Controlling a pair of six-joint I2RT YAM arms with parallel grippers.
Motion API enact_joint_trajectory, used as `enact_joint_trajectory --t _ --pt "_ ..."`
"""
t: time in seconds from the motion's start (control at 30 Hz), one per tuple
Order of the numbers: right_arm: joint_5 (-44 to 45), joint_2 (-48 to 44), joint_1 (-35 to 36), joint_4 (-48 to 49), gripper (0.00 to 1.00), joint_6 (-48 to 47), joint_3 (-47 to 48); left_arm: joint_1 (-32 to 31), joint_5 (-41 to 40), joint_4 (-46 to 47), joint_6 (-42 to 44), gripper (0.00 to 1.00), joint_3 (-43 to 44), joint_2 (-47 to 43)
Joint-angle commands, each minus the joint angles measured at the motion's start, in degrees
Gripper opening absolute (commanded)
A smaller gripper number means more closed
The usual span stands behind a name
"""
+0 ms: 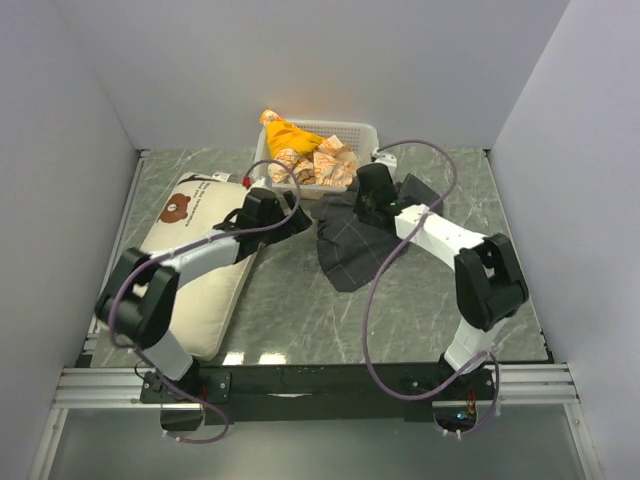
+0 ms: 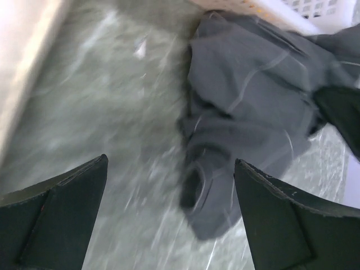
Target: Put the pillow into the pillowcase
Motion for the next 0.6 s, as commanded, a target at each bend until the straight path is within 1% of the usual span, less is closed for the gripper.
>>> enact_joint_trajectory --t 0.0,0.03,0.13,0.2,0.23,0.3,0.33,0.37,0.4,0.43,0.5,0.53,0.57 --pt "2.3 -8.5 -0.1 -0.8 0.10 -0.3 -0.2 0.3 9.0 13.0 2.8 0.97 6.4 8.0" --pt "2.2 -9.4 -0.1 -1.5 0.10 -0.4 -0.6 0.3 10.4 16.0 2.8 0.97 8.1 10.7" --pt "1.3 -13.4 -0.2 -3.1 0.09 -0.4 -2.3 0.2 14.9 19.3 2.2 0.96 11.9 15.9" --pt "-0.3 -16.6 -0.1 -3.6 0.09 -0.6 -3.5 0.1 17.4 19.8 1.1 0.96 14.2 18.5" --pt "-0.4 -17.5 -0.2 -4.4 0.09 -0.6 -3.5 0.0 18.2 20.6 0.7 0.93 16.1 20.8" --pt "-1.6 -20.0 -0.2 -5.4 0.10 -0.9 -3.5 -0.2 21.4 24.2 -1.2 0.91 16.7 22.2" --pt "-2.1 -20.7 -0.1 -6.4 0.12 -1.0 -3.4 -0.3 22.7 26.6 -2.2 0.89 15.8 22.7" --pt "-2.3 -21.3 -0.1 -7.1 0.13 -1.0 -3.1 -0.6 23.6 31.3 -4.1 0.88 15.7 23.0" --pt "-2.9 -21.5 -0.2 -7.7 0.13 -1.0 -2.8 -0.8 24.6 32.6 -4.7 0.86 15.9 23.3" --pt "-3.1 -21.8 -0.1 -8.6 0.13 -1.1 -2.8 -1.2 26.3 33.9 -5.1 0.77 16.9 23.8" --pt "-3.9 -22.4 -0.2 -9.0 0.13 -1.1 -3.5 -2.1 26.8 34.0 -5.5 0.64 18.8 23.7" --pt "-3.8 -23.3 -0.1 -9.1 0.13 -1.0 -4.0 -2.8 26.5 33.0 -4.6 0.43 19.6 23.3" --pt "-3.3 -23.9 -0.1 -9.5 0.15 -1.0 -4.9 -3.1 26.0 30.2 -4.0 0.31 20.3 23.0"
